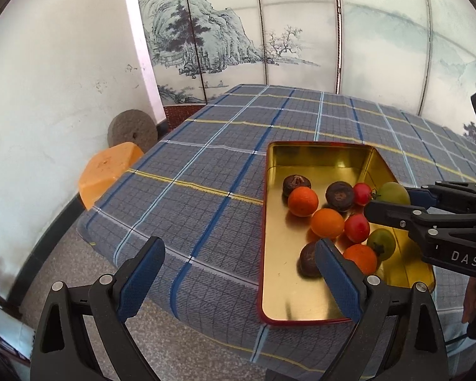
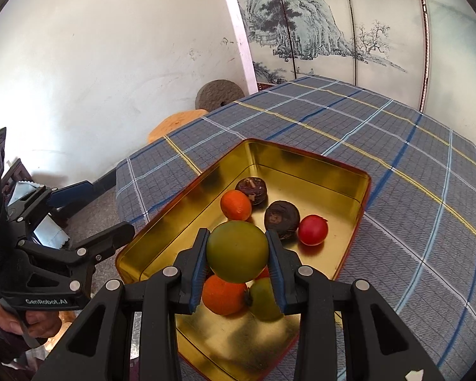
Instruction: Organize fruits
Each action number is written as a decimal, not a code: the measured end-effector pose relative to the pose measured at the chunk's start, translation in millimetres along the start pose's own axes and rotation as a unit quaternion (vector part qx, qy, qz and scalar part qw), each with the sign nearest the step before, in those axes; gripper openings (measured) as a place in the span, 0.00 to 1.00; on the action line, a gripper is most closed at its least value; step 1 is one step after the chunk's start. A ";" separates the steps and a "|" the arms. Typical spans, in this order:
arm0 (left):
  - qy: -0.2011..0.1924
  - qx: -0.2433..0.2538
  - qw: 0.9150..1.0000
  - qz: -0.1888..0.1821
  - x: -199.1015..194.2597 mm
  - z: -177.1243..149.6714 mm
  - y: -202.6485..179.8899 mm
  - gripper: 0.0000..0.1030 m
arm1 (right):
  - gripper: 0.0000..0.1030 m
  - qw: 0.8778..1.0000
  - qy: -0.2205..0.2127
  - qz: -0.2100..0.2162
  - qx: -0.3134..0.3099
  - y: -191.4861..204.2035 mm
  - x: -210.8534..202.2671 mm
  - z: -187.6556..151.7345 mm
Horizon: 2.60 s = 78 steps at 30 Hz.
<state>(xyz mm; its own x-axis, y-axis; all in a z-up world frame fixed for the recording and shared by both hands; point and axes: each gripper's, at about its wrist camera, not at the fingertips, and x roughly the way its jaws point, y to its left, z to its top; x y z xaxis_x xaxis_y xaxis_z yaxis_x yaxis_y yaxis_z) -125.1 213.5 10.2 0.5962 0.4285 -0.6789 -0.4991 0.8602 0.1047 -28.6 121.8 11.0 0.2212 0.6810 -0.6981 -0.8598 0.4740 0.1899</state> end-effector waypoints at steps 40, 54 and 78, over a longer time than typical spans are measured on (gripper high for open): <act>-0.076 0.020 0.997 0.026 -49.4 8.7 -10.1 0.96 | 0.36 1.000 -0.029 0.010 -0.001 9.1 -7.8 7.3; -0.150 -0.002 0.988 0.025 -107.3 16.3 -7.8 1.00 | 0.78 0.989 -0.138 -0.046 -0.038 29.0 -95.9 1.1; -0.211 -0.010 0.977 -0.017 -194.2 16.9 -21.4 1.00 | 0.92 0.973 -0.207 -0.087 -0.049 43.5 -185.7 -28.7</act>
<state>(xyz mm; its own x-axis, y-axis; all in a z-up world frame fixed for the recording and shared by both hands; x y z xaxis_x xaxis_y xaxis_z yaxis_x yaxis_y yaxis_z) -219.6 116.5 152.1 0.8173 0.4786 -0.3210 -0.4833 0.8726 0.0703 -120.3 -0.1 129.1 0.5162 0.7716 -0.3716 -0.8282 0.5602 0.0127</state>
